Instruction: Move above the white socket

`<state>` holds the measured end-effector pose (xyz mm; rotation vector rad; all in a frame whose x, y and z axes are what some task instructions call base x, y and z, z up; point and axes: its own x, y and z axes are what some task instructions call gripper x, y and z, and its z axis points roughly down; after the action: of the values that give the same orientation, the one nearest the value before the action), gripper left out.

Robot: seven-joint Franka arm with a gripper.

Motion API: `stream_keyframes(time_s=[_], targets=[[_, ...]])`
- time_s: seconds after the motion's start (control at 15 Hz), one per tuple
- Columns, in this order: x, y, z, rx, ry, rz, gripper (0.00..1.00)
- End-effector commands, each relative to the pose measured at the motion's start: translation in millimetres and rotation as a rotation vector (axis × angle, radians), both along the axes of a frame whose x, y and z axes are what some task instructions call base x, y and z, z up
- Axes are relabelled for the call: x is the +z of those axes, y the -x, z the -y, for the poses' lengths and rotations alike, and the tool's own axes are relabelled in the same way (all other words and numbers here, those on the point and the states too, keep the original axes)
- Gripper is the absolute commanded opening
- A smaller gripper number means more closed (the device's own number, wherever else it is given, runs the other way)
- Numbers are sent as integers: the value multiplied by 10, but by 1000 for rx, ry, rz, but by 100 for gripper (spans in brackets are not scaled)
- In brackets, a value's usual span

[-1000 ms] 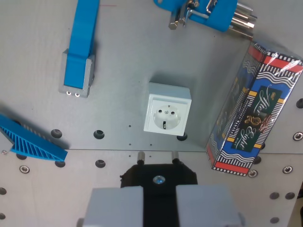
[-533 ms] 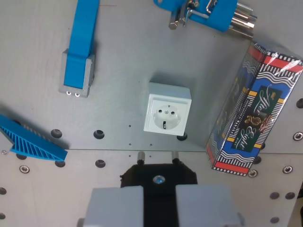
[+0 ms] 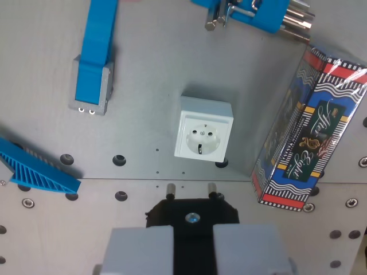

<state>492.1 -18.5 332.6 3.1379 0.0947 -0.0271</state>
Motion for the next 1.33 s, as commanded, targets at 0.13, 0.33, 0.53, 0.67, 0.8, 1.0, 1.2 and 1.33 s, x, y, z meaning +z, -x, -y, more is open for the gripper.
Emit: stream_keyframes(time_s=[0.13,0.33,0.53,0.67,0.8,1.0,1.2,1.33], targets=[[-150,73,27,-47,-1,79,0],[-264,115,39,-60,-2,87,0],[-392,164,54,-69,-4,88,0],[-486,201,66,-80,-5,87,0],[-588,241,77,-91,-7,88,0],[-743,306,92,-104,-10,85,0],[-895,368,109,-117,-13,85,0],[-998,410,121,-129,-15,80,0]])
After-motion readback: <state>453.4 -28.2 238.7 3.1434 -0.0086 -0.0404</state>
